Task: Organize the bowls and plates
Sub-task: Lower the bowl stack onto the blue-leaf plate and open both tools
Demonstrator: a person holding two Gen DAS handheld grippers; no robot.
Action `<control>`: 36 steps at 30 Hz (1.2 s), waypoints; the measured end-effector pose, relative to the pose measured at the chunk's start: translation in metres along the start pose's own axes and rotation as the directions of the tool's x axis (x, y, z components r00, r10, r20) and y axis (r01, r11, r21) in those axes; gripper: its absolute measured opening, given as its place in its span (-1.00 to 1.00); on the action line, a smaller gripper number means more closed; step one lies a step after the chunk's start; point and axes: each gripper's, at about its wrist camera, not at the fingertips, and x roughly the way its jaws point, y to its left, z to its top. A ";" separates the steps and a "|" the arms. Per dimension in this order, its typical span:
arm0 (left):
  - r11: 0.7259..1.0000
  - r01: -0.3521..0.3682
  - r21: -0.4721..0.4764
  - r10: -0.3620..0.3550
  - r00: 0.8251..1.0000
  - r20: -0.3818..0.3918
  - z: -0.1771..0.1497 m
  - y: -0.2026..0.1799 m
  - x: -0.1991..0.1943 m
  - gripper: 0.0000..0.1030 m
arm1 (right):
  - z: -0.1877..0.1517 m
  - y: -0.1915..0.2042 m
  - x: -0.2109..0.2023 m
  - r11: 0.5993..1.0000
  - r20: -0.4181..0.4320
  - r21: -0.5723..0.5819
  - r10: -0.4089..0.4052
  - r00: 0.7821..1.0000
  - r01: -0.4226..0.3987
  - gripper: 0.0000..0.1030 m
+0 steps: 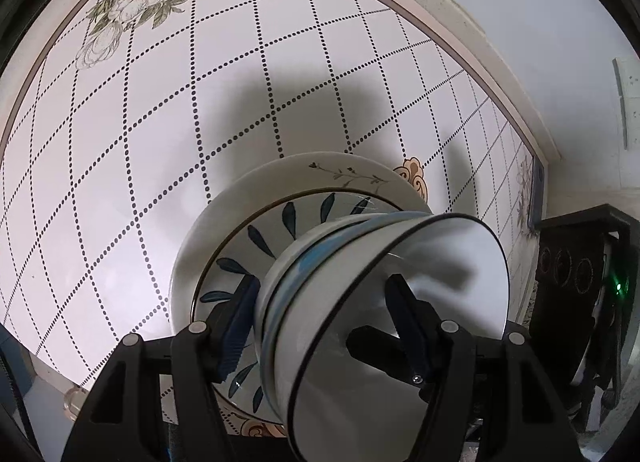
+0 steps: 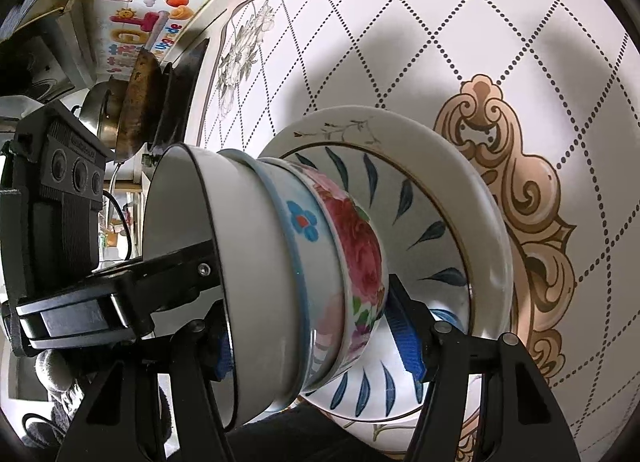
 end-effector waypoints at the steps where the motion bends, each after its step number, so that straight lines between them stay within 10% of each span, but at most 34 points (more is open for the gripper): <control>1: 1.000 -0.003 0.004 0.003 1.000 0.000 0.000 0.000 0.000 0.22 | -0.001 0.000 -0.001 1.000 0.000 -0.001 0.001 1.000 -0.001 0.27; 24: 0.978 -0.176 0.111 0.158 0.975 0.154 -0.023 -0.013 -0.045 0.22 | -0.017 0.016 -0.035 0.992 0.076 -0.031 -0.119 0.990 0.121 0.27; 36: 0.933 -0.265 0.245 0.168 0.920 0.354 -0.083 -0.009 -0.123 0.22 | -0.097 0.083 -0.103 0.923 0.345 0.078 -0.379 0.859 0.376 0.69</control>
